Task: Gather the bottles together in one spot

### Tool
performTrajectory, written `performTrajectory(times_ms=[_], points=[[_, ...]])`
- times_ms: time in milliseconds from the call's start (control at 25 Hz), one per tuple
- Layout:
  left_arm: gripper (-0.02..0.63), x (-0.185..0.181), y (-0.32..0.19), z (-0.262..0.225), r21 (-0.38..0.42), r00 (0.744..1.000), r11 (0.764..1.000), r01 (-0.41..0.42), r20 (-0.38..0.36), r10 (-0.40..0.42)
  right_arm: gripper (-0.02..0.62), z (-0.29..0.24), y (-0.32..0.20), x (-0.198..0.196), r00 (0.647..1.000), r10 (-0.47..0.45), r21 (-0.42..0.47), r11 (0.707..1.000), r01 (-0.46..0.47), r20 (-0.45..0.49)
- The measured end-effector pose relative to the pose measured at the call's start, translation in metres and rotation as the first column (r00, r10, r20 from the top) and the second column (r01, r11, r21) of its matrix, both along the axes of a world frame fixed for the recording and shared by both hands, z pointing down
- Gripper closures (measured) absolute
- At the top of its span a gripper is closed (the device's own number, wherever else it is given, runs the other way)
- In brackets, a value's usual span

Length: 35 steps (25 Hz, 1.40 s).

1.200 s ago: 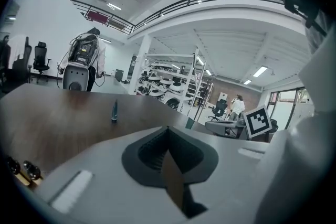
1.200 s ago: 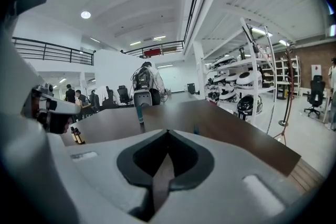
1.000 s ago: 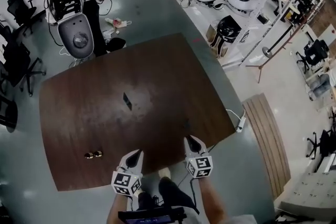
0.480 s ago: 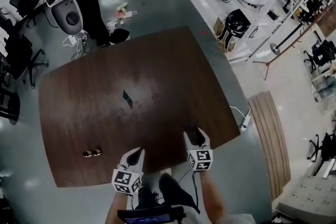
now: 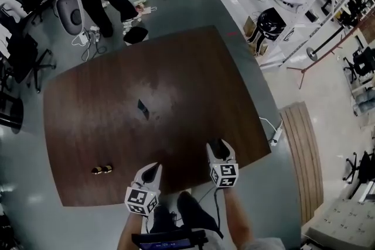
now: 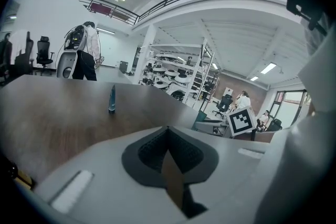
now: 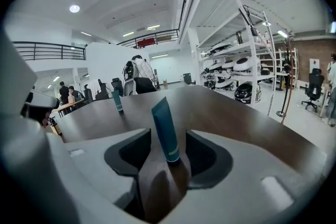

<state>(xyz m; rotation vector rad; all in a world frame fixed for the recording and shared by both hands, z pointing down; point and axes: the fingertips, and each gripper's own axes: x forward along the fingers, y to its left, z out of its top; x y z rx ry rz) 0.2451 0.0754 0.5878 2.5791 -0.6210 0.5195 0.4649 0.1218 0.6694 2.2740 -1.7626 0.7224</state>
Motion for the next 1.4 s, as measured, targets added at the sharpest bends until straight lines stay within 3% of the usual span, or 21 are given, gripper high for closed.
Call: performTrajectory(times_ms=[360,920,1400], points=[[0.604,-0.004,0.0,0.002,-0.003,1.0,1.0,0.017,0.012,-0.017,0.488,0.002,-0.001,0.002,1.0,-0.015,-0.014,1.0,0.014,-0.028],[0.604,-0.011,0.006,0.0,0.013,0.999,0.999,0.037,0.005,-0.037,0.503,0.0,0.002,0.008,0.998,-0.001,0.005,1.0,0.001,-0.071],[0.604,-0.04,0.003,-0.011,0.046,0.995,0.994,0.104,-0.015,-0.103,0.503,-0.031,-0.017,-0.027,0.989,-0.107,0.045,0.993,0.111,-0.1]])
